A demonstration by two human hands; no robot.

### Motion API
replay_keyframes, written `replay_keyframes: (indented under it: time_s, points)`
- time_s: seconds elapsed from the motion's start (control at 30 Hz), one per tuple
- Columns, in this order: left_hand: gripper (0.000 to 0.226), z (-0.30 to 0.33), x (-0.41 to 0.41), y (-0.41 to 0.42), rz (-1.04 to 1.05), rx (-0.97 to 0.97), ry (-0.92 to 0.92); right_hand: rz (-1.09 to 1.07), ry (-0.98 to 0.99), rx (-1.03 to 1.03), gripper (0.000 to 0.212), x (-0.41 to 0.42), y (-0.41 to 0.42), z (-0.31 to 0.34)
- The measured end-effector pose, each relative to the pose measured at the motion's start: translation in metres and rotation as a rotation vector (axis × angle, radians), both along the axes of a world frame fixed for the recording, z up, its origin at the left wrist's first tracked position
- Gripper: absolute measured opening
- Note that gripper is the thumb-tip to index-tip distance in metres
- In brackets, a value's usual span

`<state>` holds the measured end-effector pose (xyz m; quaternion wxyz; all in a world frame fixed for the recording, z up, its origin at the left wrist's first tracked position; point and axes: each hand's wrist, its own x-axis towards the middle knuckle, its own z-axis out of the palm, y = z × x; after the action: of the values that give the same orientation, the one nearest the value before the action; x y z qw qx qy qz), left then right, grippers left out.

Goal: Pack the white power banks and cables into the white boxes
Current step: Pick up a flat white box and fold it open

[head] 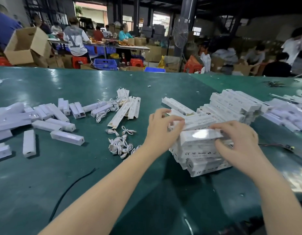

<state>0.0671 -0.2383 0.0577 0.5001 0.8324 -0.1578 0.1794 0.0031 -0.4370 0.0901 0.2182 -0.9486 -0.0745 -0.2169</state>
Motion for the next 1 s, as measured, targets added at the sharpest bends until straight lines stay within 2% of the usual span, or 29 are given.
replay_keyframes:
  time_s: [0.07,0.2,0.33,0.57,0.63,0.73,0.83,1.0]
  points:
    - [0.022,0.002,0.005,0.0,-0.096,-0.121,0.145,-0.067,-0.016,-0.022,0.036,0.004,0.002,-0.007]
    - [0.033,0.004,0.01,0.001,-0.208,-0.197,0.362,-0.105,-0.082,-0.072,0.052,0.002,0.016,-0.03]
    - [0.028,0.005,0.017,0.003,-0.246,-0.152,0.461,-0.017,0.02,-0.095,0.077,0.002,0.021,-0.047]
    - [0.044,0.003,0.029,0.006,-0.254,-0.066,0.457,-0.018,-0.006,0.019,0.072,0.013,0.016,-0.051]
    - [0.042,0.002,0.032,0.005,-0.266,-0.063,0.468,-0.049,-0.015,0.043,0.072,0.012,0.014,-0.053]
    - [0.029,0.004,0.035,0.0,-0.275,-0.143,0.549,-0.065,-0.026,0.077,0.069,0.013,0.013,-0.054]
    - [0.039,0.001,0.041,-0.006,-0.259,-0.145,0.571,-0.075,-0.071,0.118,0.065,0.014,0.015,-0.059]
    - [0.033,-0.003,0.047,-0.01,-0.23,-0.157,0.578,-0.157,-0.17,0.182,0.061,0.015,0.023,-0.069]
